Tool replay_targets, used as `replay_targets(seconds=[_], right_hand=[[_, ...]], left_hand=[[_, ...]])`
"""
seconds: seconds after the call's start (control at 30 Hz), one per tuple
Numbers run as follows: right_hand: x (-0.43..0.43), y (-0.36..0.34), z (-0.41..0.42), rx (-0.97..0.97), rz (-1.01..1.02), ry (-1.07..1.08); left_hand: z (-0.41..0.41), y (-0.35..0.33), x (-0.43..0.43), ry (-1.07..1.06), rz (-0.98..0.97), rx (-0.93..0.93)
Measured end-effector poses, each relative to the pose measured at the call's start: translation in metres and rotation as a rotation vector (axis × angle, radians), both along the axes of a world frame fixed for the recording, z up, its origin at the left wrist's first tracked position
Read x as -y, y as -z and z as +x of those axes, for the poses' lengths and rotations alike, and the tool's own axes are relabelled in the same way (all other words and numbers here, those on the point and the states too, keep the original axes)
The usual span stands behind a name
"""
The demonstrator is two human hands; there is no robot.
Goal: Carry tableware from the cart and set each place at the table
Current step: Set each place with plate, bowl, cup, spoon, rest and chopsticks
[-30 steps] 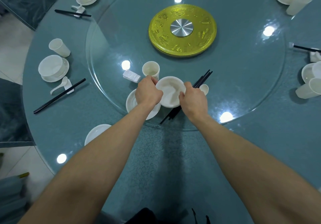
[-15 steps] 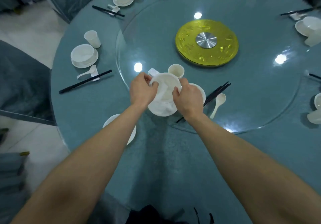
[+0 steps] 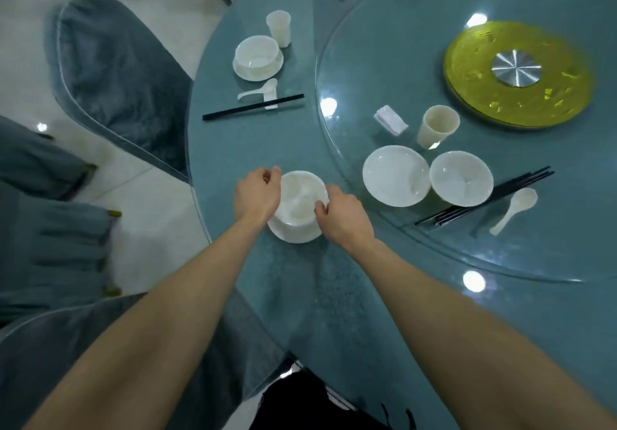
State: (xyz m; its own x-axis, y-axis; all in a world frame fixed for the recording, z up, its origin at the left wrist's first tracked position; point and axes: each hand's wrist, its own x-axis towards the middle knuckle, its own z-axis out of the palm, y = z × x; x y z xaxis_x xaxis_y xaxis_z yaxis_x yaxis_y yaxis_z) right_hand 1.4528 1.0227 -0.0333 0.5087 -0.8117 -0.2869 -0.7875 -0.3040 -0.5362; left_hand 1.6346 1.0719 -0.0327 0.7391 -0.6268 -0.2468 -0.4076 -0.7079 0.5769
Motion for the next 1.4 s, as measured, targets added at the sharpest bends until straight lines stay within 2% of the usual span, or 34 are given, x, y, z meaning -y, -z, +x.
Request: replay_targets(seconds=[0.23,0.53,0.77,1.03,1.17,1.4], right_hand=[[-0.009,0.003,-0.002,-0.062,0.067,-0.016],[0.033,-0.028,-0.033,0.031,-0.036,0.122],[0.090,-0.043,-0.073,0.080,-0.108,0.269],[0.120,-0.045,-0.097,0.113,-0.095,0.319],[0.129,-0.046,-0.101,0.154,-0.092,0.331],[0.136,-0.045,-0.101,0.162,-0.092,0.331]], left_hand=[[0.001,0.009,-0.010,0.022,0.084,0.024],[-0.008,-0.015,0.052,0.153,-0.030,0.104],[-0.038,-0.038,0.140,0.566,-0.063,0.130],[-0.064,-0.037,0.242,1.042,0.103,0.367],[-0.064,-0.021,0.272,1.150,0.140,0.477],[-0.058,-0.012,0.286,1.219,0.066,0.586]])
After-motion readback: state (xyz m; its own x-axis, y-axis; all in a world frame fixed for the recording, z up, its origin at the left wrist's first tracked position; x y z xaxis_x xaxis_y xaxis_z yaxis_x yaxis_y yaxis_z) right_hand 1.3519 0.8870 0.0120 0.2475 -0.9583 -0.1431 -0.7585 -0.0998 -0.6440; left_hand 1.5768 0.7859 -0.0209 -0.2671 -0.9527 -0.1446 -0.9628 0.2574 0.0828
